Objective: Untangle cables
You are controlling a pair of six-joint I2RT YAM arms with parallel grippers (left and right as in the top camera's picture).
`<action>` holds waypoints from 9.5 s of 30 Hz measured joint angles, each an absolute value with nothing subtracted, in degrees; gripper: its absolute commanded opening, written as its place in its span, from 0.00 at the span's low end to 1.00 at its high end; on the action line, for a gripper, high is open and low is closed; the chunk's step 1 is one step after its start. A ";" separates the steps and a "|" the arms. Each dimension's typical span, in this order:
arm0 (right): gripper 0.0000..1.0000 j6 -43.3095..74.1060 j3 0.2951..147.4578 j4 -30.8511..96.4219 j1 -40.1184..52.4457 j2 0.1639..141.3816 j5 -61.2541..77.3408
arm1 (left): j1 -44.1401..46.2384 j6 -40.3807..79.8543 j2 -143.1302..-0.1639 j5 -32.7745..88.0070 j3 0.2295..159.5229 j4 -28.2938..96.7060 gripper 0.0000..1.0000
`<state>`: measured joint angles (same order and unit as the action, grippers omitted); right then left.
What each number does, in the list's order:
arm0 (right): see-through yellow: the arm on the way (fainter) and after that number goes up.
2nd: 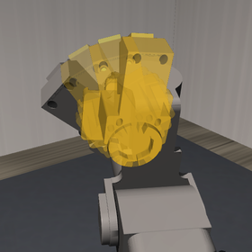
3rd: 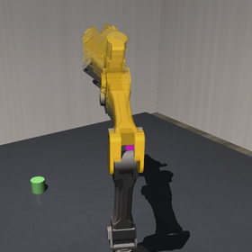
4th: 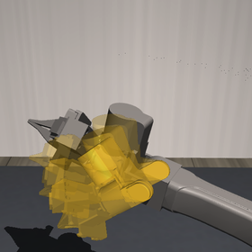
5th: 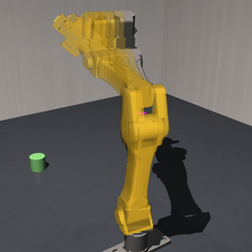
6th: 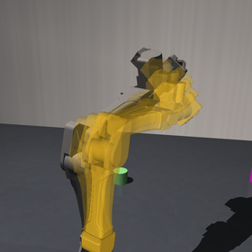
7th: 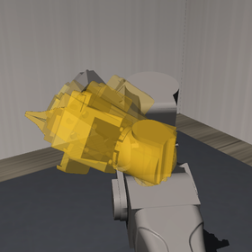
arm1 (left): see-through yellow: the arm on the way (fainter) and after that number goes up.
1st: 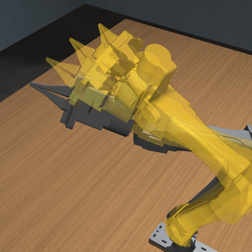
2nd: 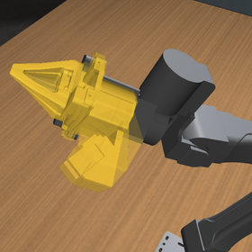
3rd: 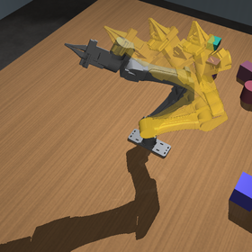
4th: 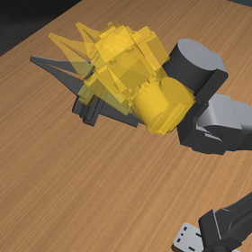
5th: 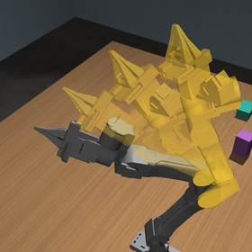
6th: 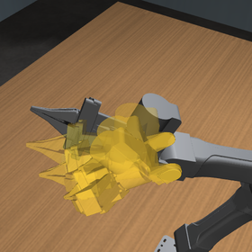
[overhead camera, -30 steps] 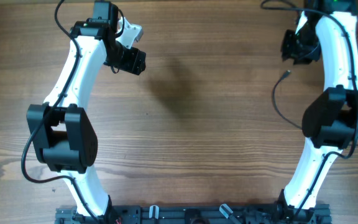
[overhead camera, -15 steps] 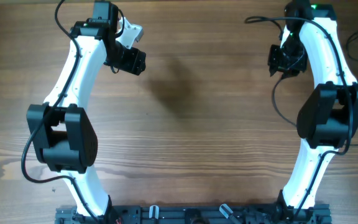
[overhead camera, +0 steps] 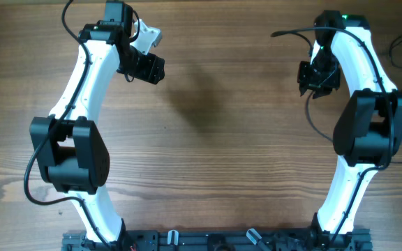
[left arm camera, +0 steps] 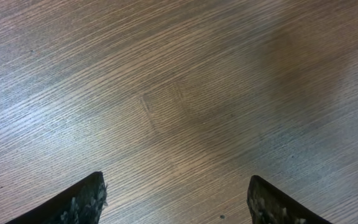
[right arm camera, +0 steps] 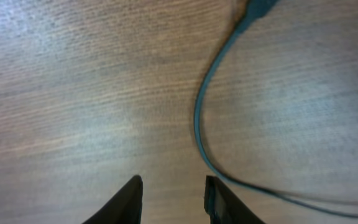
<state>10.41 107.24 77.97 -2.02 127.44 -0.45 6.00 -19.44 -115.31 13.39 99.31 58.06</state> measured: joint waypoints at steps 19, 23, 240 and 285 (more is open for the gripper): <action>0.39 8.67 95.59 66.78 -0.51 127.44 -0.45 | 6.00 -19.88 -115.31 13.41 99.31 57.63 0.75; 0.39 8.67 95.59 66.76 -0.51 127.44 -0.45 | 6.00 -19.88 -115.31 13.41 99.31 57.63 0.75; 1.00 13.80 101.73 56.51 10.90 107.24 -7.88 | 5.98 2.31 -101.19 -6.61 99.31 53.74 1.00; 1.00 13.80 107.53 58.46 10.90 107.24 -9.72 | 5.98 2.50 -101.19 -6.61 99.31 53.74 1.00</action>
